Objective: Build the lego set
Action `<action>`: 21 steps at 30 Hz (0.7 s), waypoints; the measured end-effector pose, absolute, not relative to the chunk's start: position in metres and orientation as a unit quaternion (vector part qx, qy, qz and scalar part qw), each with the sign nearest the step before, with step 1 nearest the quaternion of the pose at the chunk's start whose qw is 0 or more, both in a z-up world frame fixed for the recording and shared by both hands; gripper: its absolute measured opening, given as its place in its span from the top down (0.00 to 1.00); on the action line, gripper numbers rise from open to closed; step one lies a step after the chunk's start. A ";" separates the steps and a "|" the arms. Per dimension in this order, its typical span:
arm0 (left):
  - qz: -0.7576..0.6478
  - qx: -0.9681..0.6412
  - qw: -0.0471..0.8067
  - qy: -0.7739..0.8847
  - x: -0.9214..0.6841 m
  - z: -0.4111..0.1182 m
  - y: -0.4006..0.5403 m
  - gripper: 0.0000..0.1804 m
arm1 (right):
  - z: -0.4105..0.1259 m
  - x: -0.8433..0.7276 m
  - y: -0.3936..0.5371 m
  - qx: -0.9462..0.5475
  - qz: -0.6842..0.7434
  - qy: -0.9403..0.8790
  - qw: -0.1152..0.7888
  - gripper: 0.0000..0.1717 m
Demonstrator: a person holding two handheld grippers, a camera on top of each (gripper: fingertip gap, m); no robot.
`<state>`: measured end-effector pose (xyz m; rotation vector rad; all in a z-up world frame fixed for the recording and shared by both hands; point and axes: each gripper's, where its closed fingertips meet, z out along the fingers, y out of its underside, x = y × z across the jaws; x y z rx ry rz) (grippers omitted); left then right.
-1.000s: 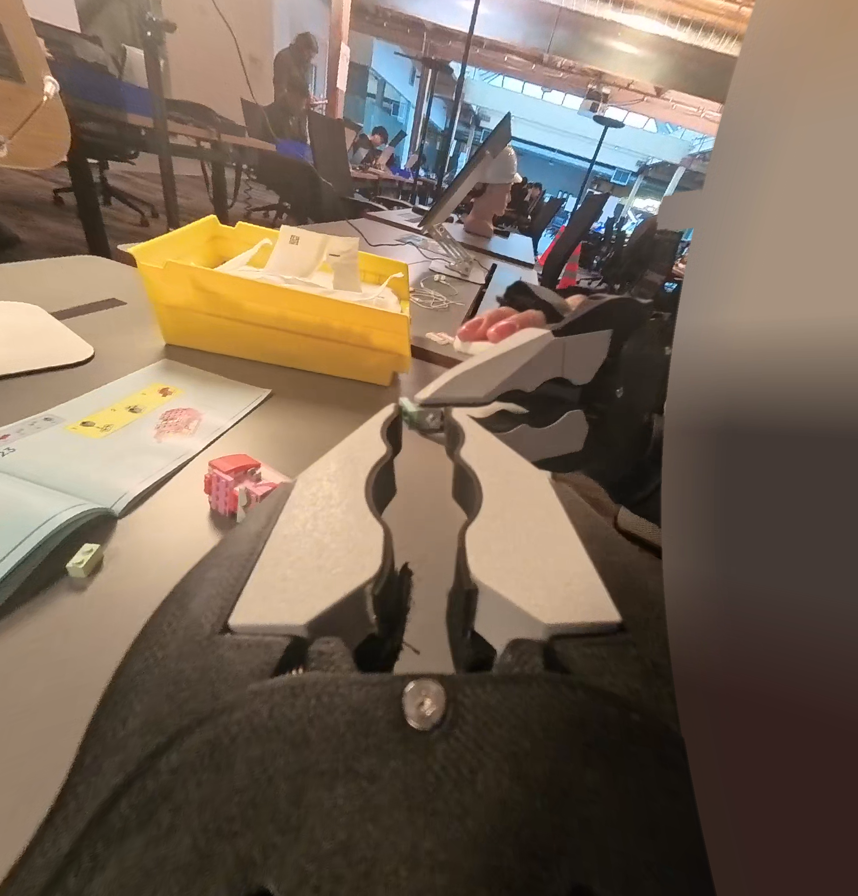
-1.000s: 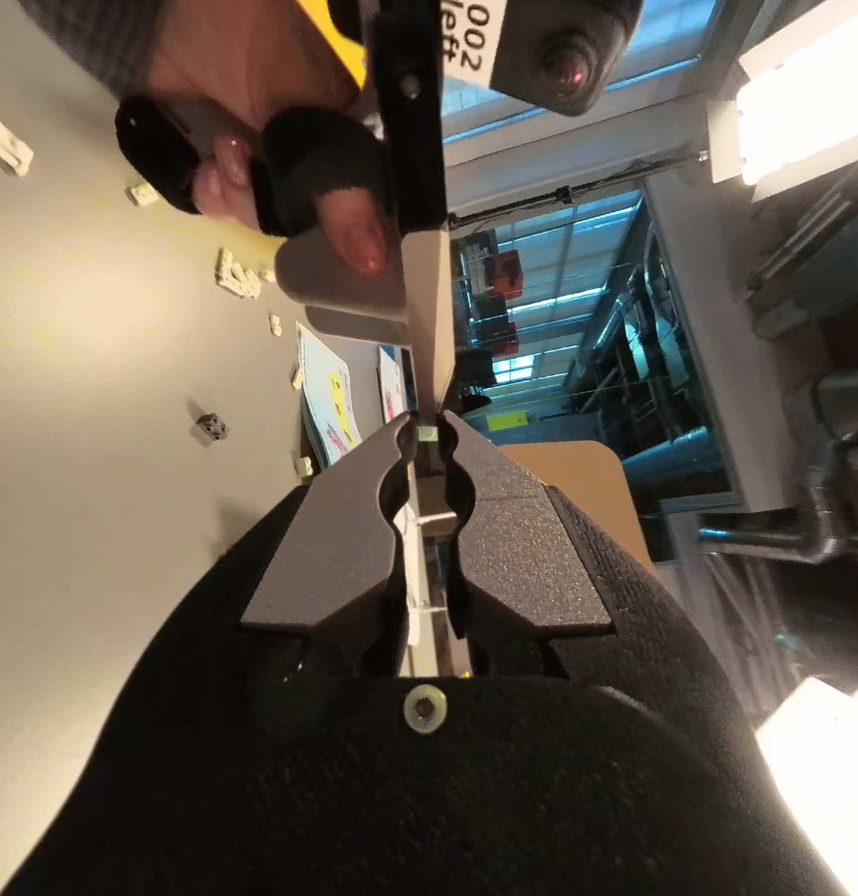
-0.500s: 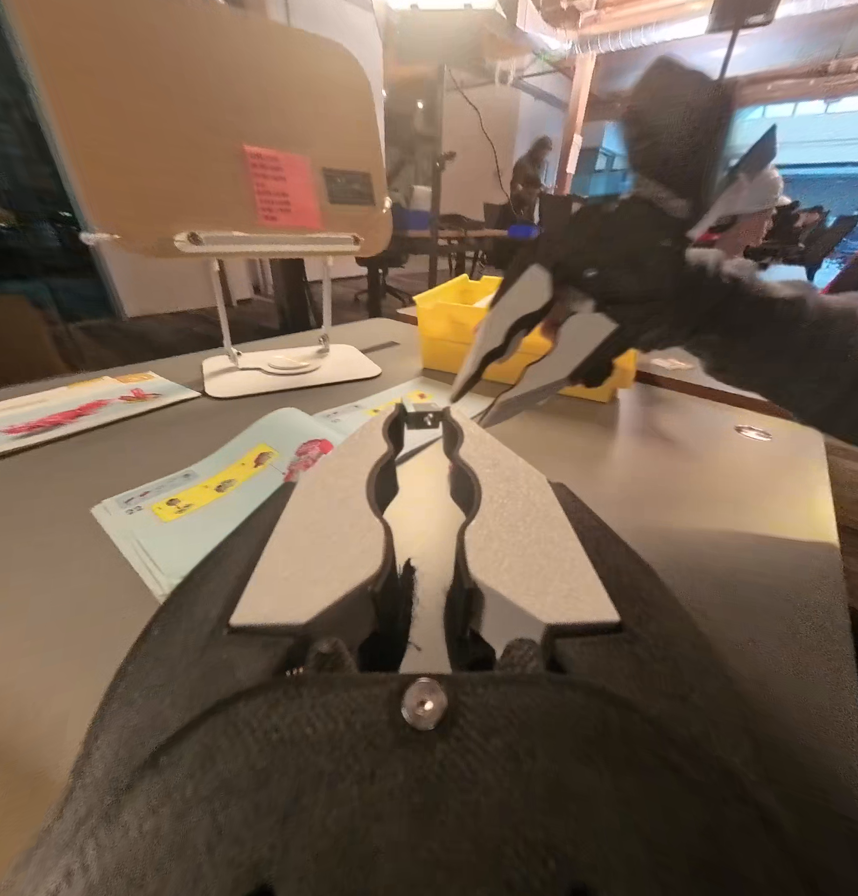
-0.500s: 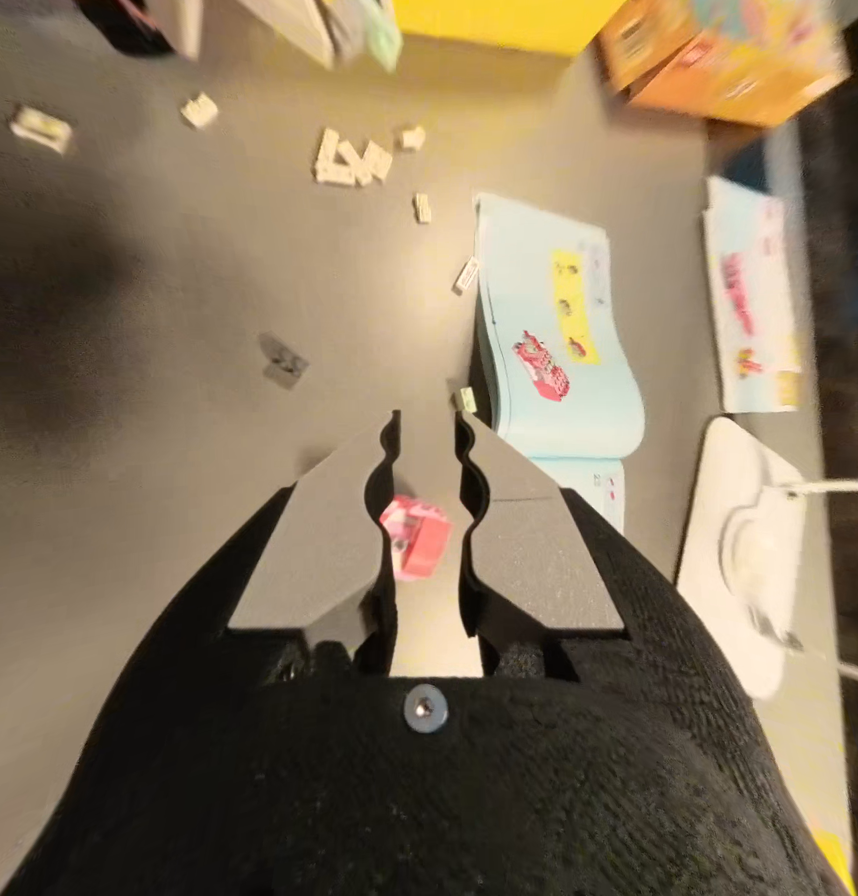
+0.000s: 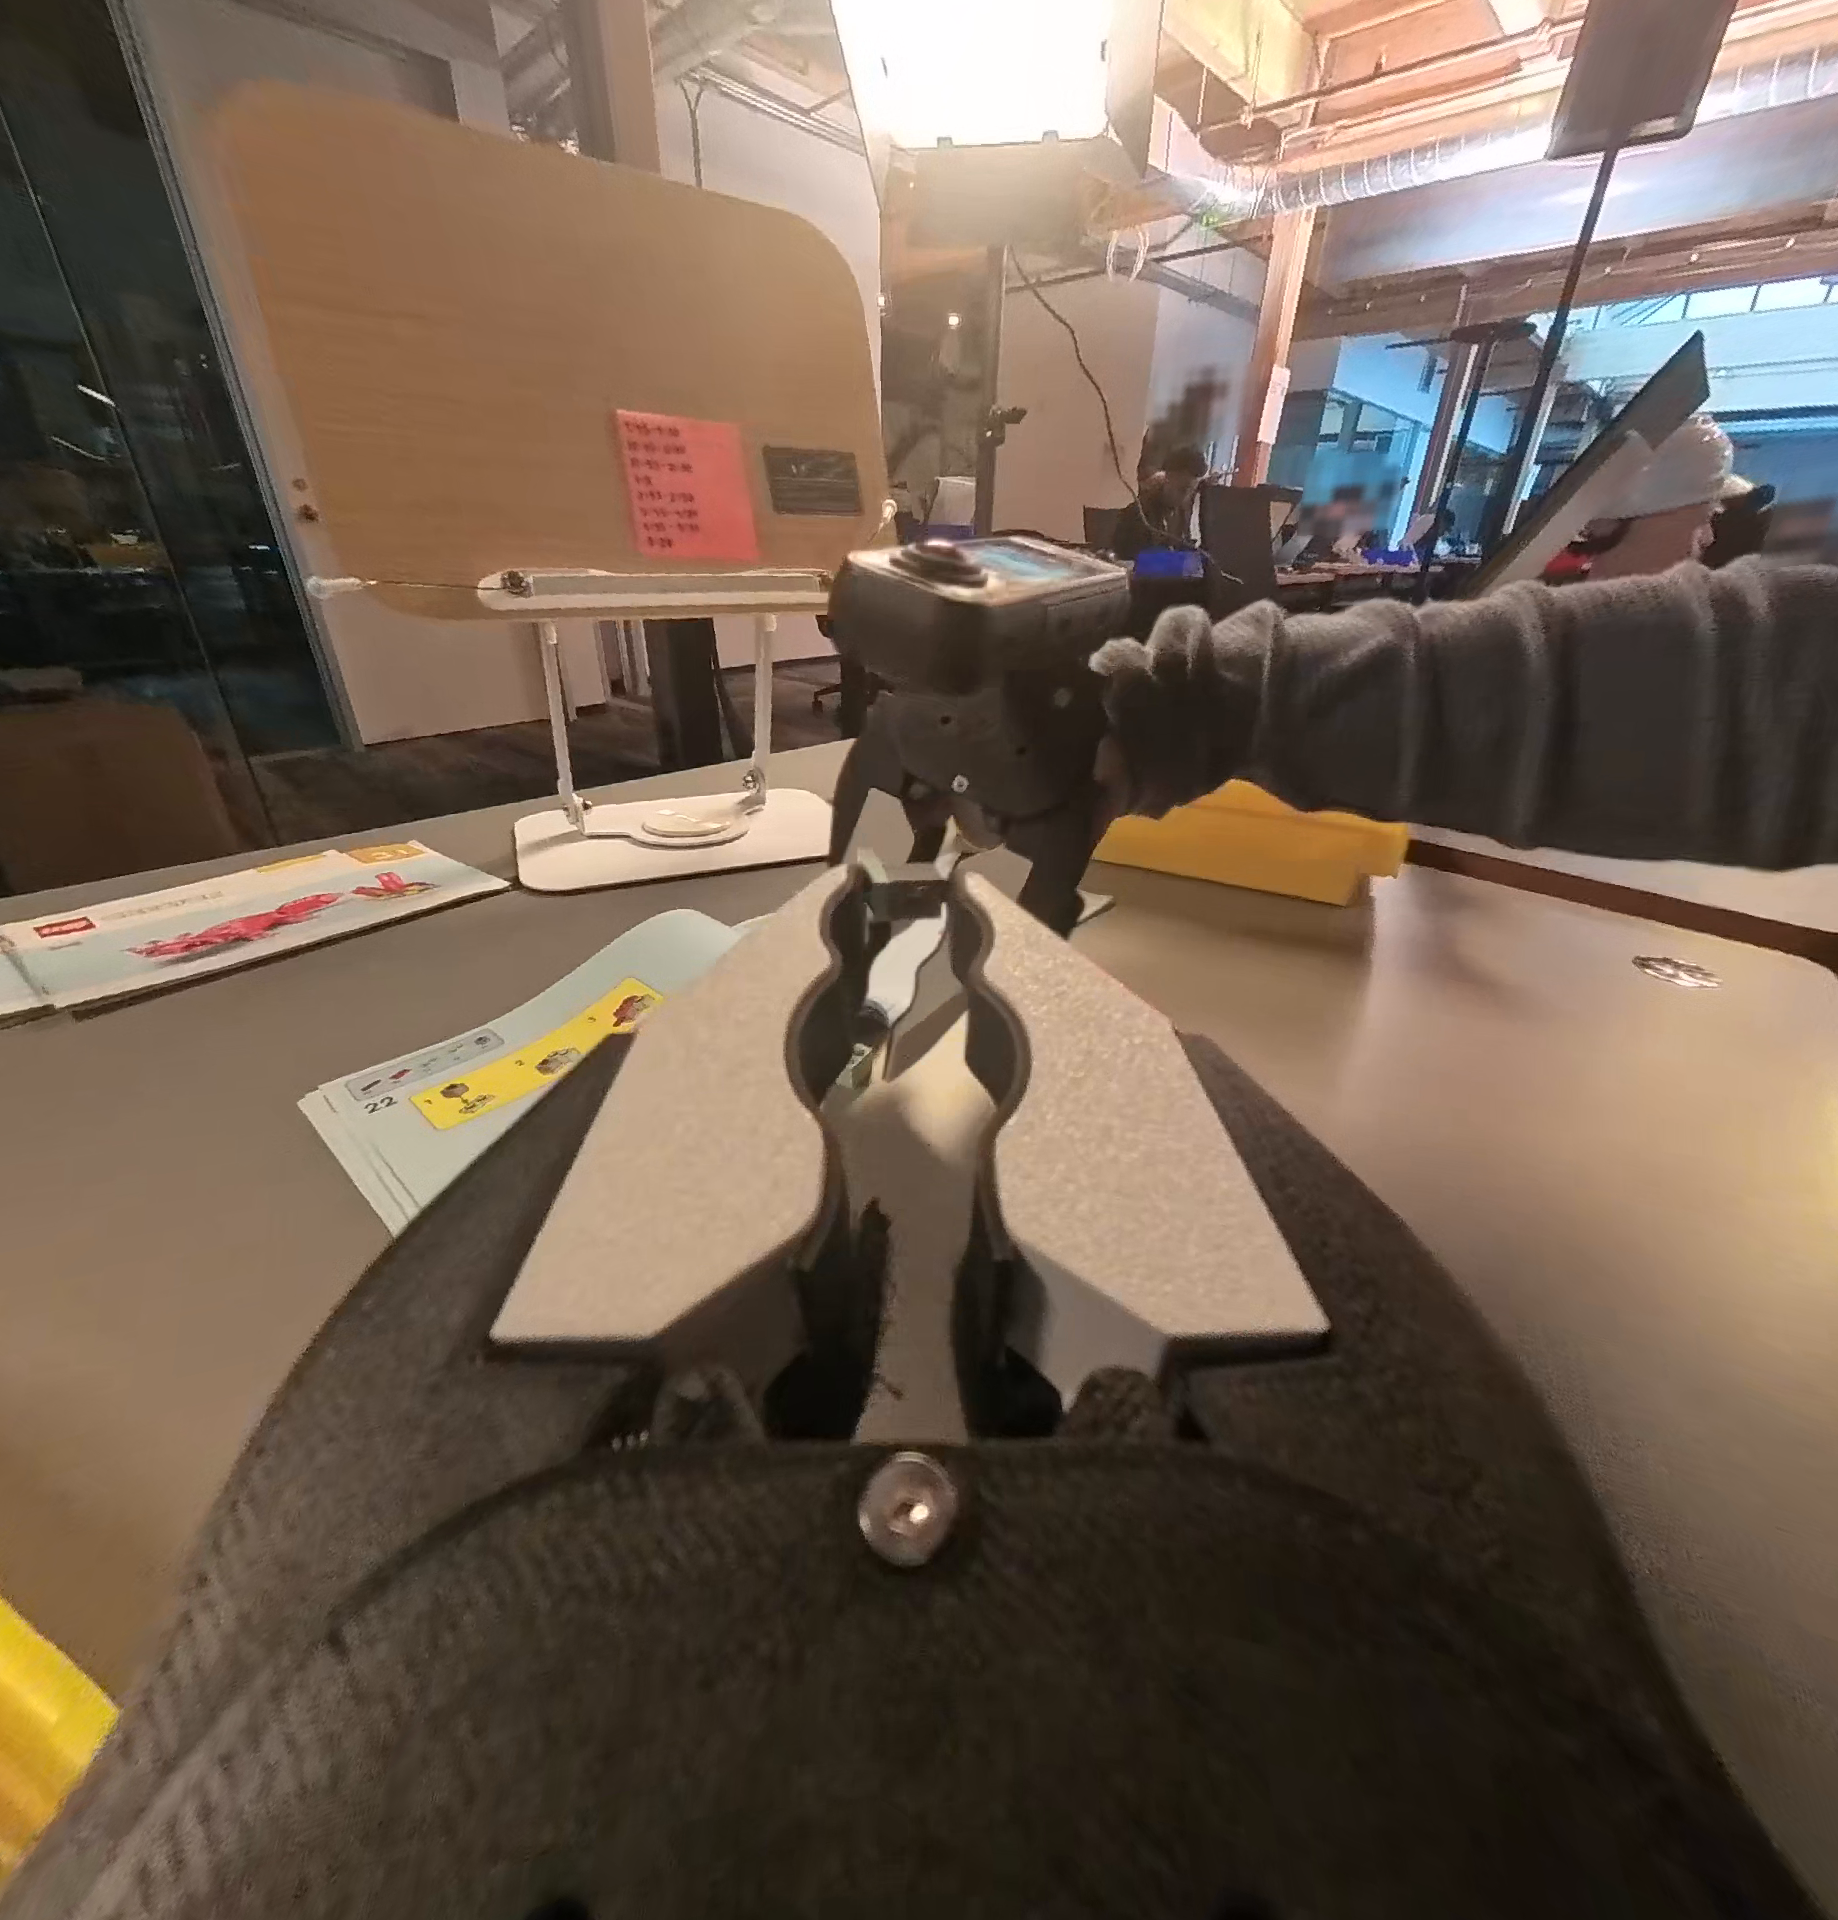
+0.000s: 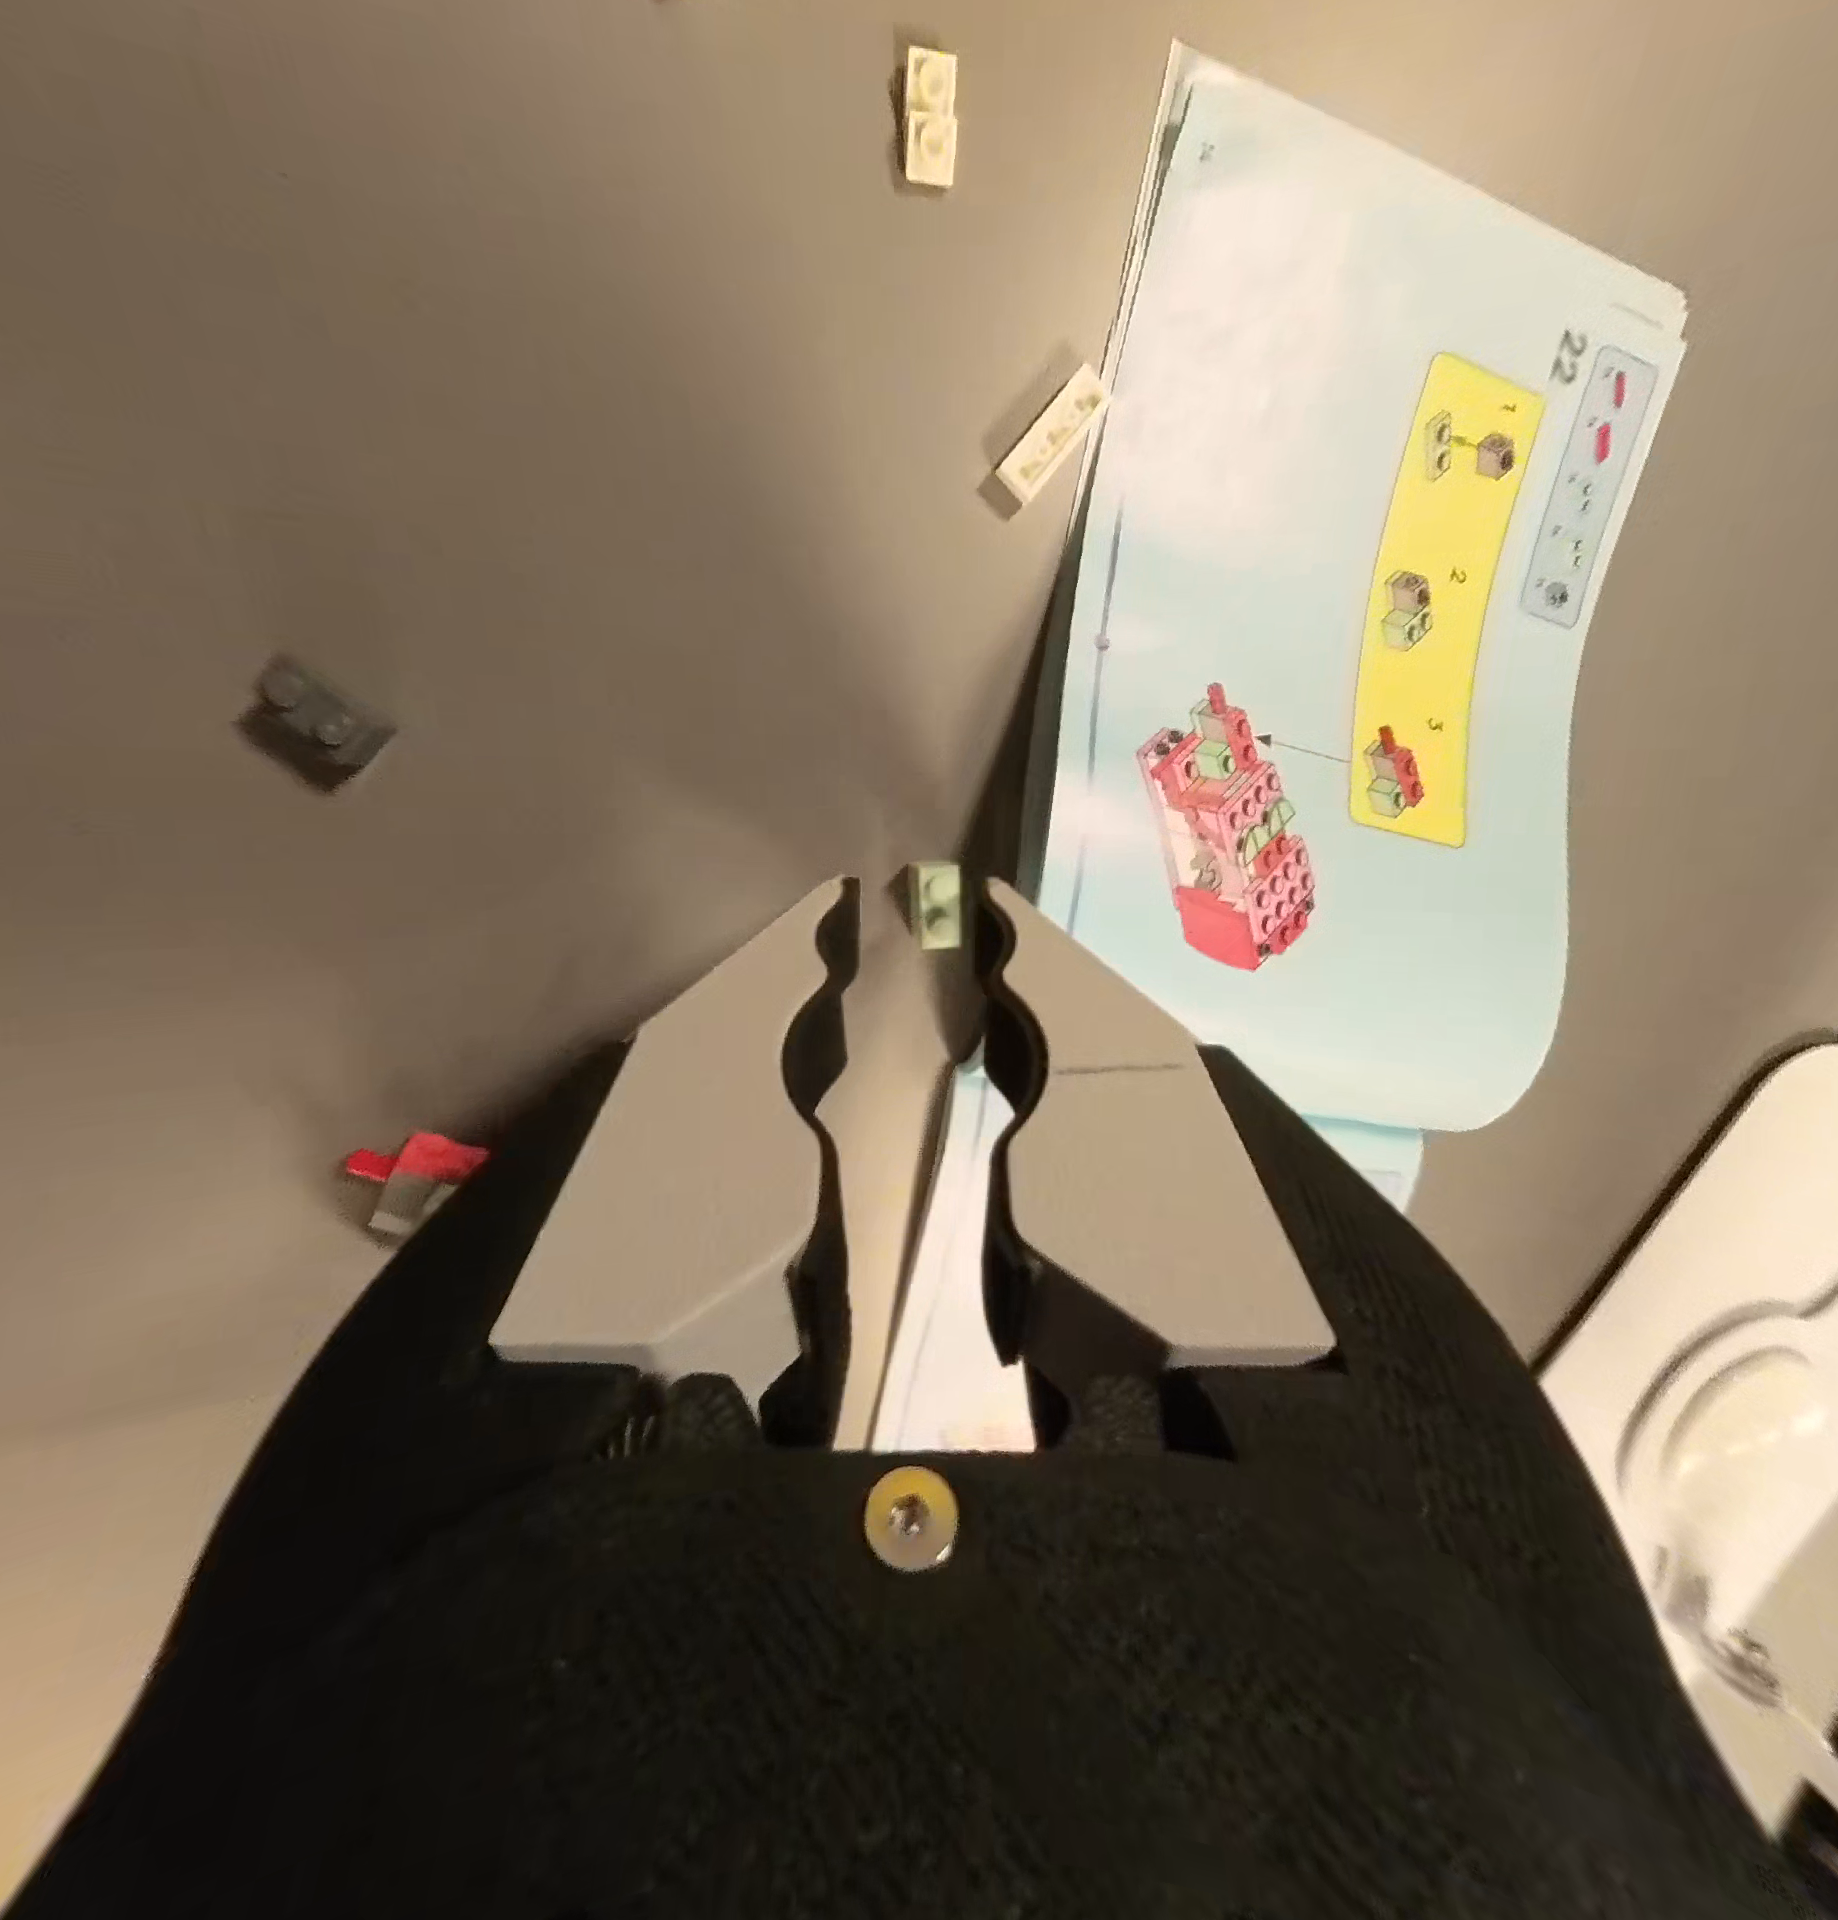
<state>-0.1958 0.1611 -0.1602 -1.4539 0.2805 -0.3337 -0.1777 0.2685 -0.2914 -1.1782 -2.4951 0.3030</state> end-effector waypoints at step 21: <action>-0.216 -0.660 0.700 0.164 -0.170 -0.166 0.159 0.92 | -0.281 -0.023 0.173 -0.579 0.151 -0.790 0.132 0.97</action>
